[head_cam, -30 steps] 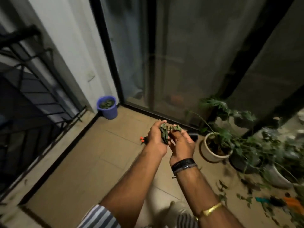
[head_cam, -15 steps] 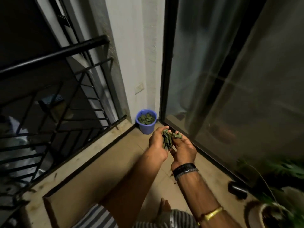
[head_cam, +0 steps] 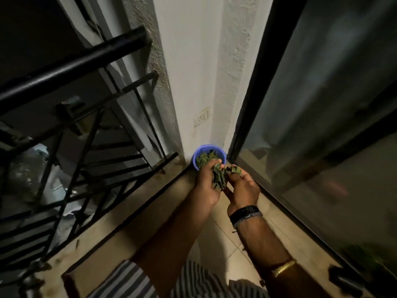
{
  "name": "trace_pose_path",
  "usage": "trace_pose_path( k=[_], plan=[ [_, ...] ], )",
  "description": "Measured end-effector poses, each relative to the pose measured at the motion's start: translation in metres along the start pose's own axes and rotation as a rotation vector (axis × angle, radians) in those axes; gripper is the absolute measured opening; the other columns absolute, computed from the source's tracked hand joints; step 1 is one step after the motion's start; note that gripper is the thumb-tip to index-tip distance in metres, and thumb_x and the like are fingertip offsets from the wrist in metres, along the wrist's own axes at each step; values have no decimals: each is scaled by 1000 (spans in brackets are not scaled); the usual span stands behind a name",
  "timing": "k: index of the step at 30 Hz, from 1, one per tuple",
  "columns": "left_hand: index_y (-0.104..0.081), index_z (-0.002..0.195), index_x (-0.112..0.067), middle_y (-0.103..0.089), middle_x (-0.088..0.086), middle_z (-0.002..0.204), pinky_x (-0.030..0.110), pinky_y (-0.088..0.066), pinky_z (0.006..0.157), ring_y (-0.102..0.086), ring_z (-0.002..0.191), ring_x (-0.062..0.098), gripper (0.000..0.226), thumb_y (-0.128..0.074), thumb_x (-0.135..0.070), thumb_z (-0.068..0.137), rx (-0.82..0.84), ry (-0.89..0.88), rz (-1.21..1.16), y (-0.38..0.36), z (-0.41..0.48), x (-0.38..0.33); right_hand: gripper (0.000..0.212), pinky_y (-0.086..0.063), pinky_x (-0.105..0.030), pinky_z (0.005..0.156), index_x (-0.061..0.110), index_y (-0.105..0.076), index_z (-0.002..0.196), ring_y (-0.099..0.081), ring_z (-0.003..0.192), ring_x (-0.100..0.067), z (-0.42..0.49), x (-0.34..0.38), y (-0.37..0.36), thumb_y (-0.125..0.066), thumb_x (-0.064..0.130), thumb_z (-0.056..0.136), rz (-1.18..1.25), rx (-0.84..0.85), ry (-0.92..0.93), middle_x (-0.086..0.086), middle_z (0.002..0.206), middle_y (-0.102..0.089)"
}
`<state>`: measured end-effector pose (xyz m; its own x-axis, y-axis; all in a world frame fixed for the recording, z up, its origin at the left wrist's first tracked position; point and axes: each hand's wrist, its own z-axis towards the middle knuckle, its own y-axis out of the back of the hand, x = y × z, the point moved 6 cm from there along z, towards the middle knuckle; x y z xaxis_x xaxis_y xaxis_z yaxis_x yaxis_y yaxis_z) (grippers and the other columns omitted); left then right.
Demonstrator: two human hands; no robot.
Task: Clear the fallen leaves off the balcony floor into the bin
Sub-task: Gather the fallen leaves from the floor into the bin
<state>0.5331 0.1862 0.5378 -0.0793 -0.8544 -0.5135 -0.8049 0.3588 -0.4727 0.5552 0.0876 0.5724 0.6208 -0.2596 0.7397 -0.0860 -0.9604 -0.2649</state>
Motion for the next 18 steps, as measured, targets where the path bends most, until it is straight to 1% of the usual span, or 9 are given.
trace_pose_path(
  k=[4, 6, 7, 10, 12, 14, 16, 17, 18],
  plan=[
    [-65, 121, 3, -67, 14, 96, 32, -54, 71, -65, 84, 26, 44, -67, -22, 84, -47, 118, 107, -2, 84, -30, 24, -57, -36, 71, 5, -70, 112, -68, 98, -23, 62, -15, -45, -59, 0, 91, 32, -48, -99, -12, 104, -73],
    [-62, 123, 3, -63, 14, 96, 34, -53, 76, -64, 85, 25, 44, -65, -22, 87, -54, 144, 130, -2, 126, -39, 21, -56, -37, 71, 6, -70, 108, -68, 99, -23, 99, -24, -65, -58, 1, 93, 22, -60, -142, -13, 106, -72],
    [-61, 121, 3, -61, 14, 95, 35, -51, 77, -62, 85, 24, 39, -62, -22, 91, -39, 164, 135, -2, 140, -43, 19, -56, -37, 72, 9, -71, 104, -68, 99, -22, 115, -27, -72, -58, 1, 93, 22, -66, -157, -13, 106, -72],
    [-60, 117, -1, -59, 15, 96, 35, -48, 75, -59, 86, 26, 29, -53, -20, 97, -50, 240, 152, 5, 207, -42, 18, -57, -41, 75, 12, -72, 102, -68, 103, -25, 181, -54, -88, -61, 2, 92, 27, -101, -238, -12, 109, -73],
    [-60, 123, 0, -63, 18, 105, 35, -51, 72, -63, 88, 29, 36, -57, -20, 94, -115, 260, 181, 16, 256, -39, 20, -57, -39, 72, 13, -72, 103, -67, 105, -26, 228, -78, -94, -61, 2, 90, 7, -141, -296, -11, 108, -74],
    [-58, 130, -2, -67, 21, 114, 36, -54, 69, -67, 93, 32, 52, -68, -24, 84, -198, 240, 226, 30, 308, -33, 24, -57, -39, 70, 14, -73, 102, -67, 105, -26, 276, -104, -100, -58, 1, 89, -17, -160, -343, -9, 106, -74],
    [-56, 133, -6, -67, 22, 120, 42, -58, 77, -68, 103, 36, 73, -74, -31, 67, -252, 235, 252, 36, 356, -23, 27, -58, -39, 71, 16, -73, 103, -67, 103, -25, 326, -126, -104, -55, 1, 88, -52, -156, -372, -7, 103, -74],
    [-55, 134, -8, -67, 21, 120, 48, -58, 84, -67, 106, 37, 78, -74, -34, 63, -263, 243, 245, 39, 377, -19, 28, -57, -39, 71, 16, -72, 105, -67, 101, -25, 350, -135, -105, -55, 2, 87, -88, -146, -378, -7, 101, -73],
    [-54, 136, -10, -66, 20, 121, 52, -55, 90, -66, 108, 38, 78, -75, -37, 65, -264, 248, 253, 42, 398, -11, 30, -58, -38, 69, 16, -71, 109, -66, 98, -25, 374, -145, -104, -54, 3, 88, -128, -145, -386, -7, 100, -72]
  ],
)
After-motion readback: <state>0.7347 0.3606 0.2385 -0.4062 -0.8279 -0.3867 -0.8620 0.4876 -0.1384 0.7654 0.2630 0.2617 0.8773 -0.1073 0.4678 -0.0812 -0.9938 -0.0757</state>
